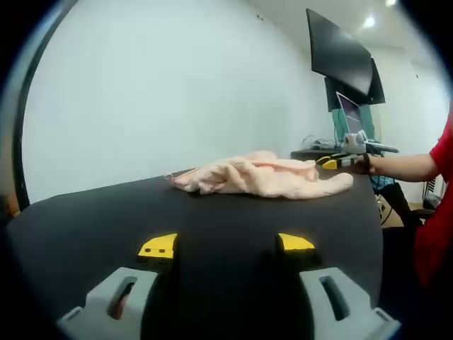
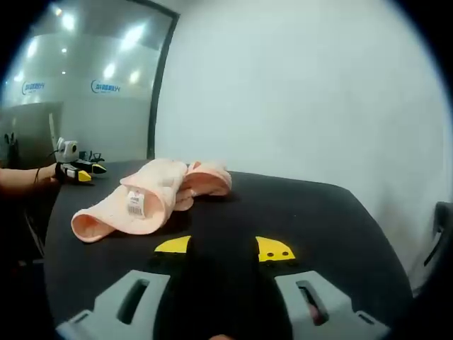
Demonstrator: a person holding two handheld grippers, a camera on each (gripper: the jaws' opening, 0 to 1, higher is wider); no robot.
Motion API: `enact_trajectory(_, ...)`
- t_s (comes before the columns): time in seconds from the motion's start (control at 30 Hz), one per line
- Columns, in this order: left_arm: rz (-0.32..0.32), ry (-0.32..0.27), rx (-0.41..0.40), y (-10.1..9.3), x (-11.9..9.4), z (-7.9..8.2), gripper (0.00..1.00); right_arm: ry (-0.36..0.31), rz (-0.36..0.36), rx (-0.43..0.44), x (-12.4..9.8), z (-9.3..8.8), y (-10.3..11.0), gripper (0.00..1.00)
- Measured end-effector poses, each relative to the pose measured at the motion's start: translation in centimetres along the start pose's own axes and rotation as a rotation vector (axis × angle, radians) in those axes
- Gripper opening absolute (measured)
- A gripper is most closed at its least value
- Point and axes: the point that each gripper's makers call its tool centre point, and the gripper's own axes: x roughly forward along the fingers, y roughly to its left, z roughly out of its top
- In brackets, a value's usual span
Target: Fold the towel on the table until its edges align and the towel forms a compact rectangular stack.
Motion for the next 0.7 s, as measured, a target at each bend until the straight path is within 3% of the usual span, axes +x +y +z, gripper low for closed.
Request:
enact_trajectory(0.4, 0.001, 0.003, 0.003, -1.0, -0.1, 0.1, 0.54, -0.004, -0.001, -0.001, -0.2, 0.0, 0.5, 0.3)
enact_trajectory(0.7, 0.001, 0.006, 0.001, 1.2, 0.1, -0.5, 0.54, -0.006, -0.004, -0.001, -0.4, 0.1, 0.8, 0.3)
